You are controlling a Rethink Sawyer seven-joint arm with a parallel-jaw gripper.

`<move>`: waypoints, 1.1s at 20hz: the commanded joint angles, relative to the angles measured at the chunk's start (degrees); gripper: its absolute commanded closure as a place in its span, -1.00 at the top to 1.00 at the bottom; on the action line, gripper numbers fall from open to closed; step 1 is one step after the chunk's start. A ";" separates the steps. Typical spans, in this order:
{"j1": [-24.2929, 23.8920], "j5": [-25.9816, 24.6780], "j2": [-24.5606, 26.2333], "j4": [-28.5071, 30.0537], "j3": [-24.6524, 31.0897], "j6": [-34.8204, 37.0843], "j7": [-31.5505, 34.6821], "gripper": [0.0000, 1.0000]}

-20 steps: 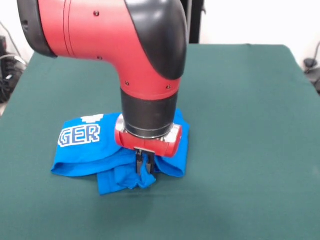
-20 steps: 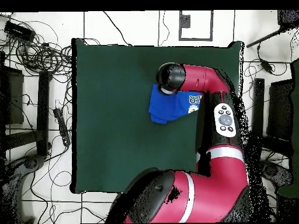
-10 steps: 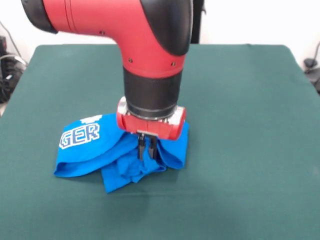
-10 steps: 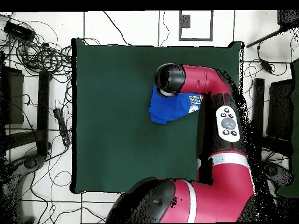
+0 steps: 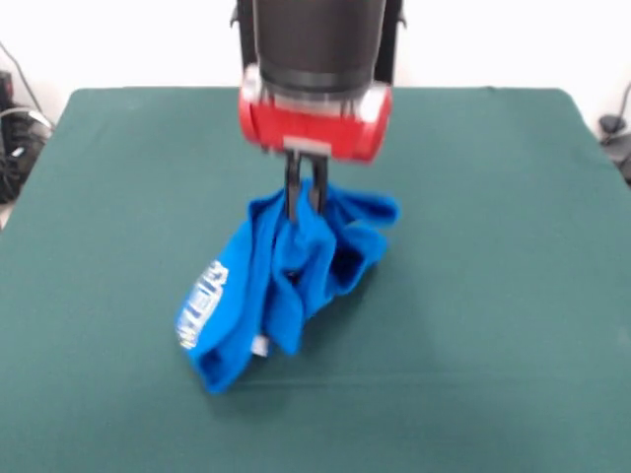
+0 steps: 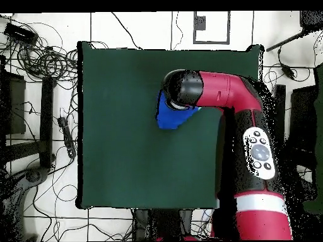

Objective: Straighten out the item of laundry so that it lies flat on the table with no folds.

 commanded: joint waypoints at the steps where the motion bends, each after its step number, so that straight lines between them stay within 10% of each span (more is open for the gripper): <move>1: -0.54 4.92 -12.61 7.69 4.15 14.71 -6.23 -1.00; 18: -4.41 6.57 -10.08 5.99 10.94 9.73 -15.94 -1.00; 22: -2.58 3.64 -18.55 16.04 6.44 -12.25 -1.35 -1.00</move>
